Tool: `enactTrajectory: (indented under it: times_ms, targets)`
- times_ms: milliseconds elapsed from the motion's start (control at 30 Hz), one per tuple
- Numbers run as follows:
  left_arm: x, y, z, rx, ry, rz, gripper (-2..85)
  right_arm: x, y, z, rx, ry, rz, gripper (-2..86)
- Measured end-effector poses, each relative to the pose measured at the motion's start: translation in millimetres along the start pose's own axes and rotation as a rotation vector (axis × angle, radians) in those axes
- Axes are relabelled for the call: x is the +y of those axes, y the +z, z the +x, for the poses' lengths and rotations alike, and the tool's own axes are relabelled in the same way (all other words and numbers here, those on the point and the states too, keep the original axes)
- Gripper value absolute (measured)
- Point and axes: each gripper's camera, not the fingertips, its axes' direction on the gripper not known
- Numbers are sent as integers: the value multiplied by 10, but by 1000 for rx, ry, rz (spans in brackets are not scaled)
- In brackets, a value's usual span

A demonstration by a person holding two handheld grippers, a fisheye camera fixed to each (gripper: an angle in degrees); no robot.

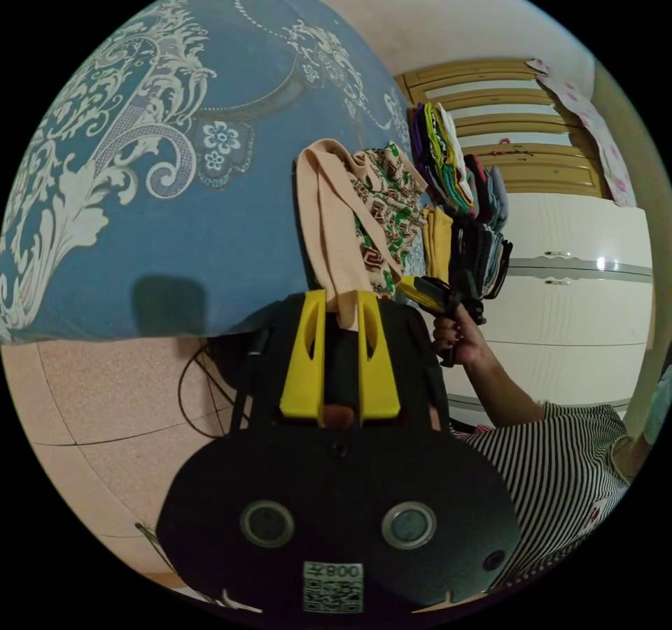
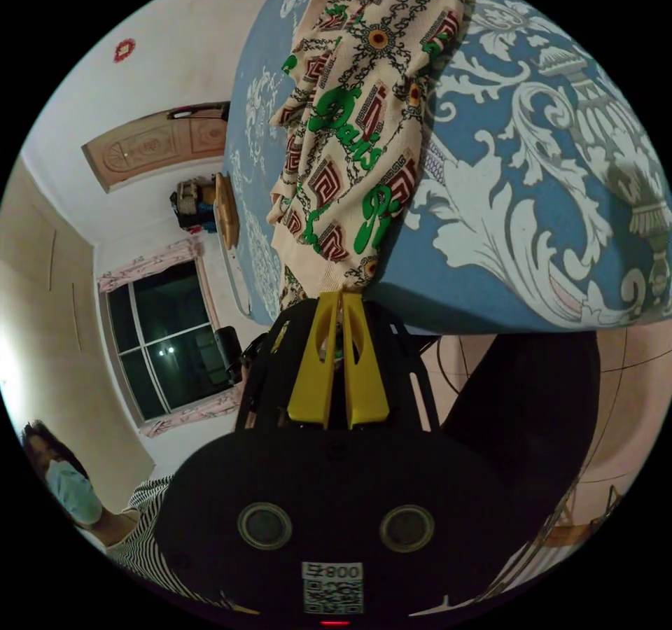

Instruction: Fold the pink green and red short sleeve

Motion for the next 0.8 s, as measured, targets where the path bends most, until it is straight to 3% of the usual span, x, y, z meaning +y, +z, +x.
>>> enactTrajectory:
  times_ms: [400,800]
  targets:
    - [335,-374,865,-15,127,109,11,271,-842,-190,-102,-153,105,3]
    - [1103,-1184,2404,-106,483,243,7,1155,-2570,-509,-243,-392,375,2]
